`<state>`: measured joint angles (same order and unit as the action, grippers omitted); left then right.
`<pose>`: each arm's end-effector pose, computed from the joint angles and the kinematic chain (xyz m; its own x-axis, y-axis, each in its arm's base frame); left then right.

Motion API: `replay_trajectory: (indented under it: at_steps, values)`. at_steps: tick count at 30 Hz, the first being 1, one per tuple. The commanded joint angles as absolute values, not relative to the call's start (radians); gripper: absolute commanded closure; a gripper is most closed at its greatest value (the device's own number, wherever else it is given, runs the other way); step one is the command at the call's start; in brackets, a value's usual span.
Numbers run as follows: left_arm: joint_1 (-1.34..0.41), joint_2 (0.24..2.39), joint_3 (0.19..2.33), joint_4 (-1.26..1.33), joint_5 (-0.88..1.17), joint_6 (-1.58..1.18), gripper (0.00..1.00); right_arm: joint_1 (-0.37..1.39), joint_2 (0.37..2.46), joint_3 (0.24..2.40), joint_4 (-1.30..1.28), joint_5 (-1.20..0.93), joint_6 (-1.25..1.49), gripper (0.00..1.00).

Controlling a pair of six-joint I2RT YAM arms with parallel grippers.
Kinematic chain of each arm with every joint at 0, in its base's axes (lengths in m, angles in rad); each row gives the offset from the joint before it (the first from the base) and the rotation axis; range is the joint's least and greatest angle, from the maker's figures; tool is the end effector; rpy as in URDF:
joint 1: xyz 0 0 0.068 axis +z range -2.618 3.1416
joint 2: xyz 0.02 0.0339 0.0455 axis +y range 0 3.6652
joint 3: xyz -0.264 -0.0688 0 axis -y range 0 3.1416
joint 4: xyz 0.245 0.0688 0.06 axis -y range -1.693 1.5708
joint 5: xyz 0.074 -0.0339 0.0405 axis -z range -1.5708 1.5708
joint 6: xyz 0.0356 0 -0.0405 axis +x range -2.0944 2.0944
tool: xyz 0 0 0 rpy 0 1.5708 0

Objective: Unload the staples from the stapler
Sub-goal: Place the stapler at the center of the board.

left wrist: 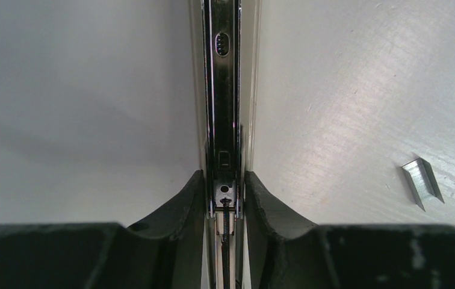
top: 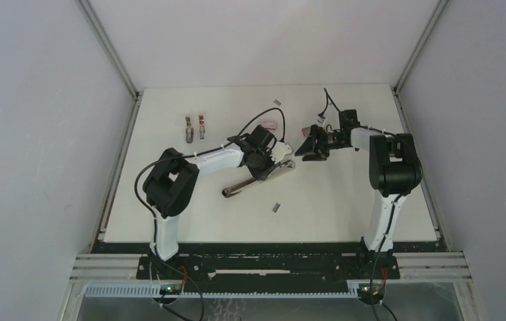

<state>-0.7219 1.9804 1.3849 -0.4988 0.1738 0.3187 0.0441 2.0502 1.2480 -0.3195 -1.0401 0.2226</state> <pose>0.3049 -0.2766 0.1710 -0.4108 0.7728 -0.4837 0.8836 0.4683 -0.0022 0.3934 0.0481 0.1304 -0.9653 0.0692 -0.2519 -0.1879 0.4858 0.8536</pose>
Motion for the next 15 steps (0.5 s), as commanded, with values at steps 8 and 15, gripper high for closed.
replay_trajectory:
  at_steps: [8,15]
  values:
    - [-0.569,1.78,1.236,-0.508,0.138,0.288,1.0,0.026,1.939,1.25,-0.315,-1.057,0.202,0.32]
    - [-0.452,1.675,1.131,-0.493,0.134,0.282,1.0,0.024,1.937,1.25,-0.317,-1.061,0.202,0.32]
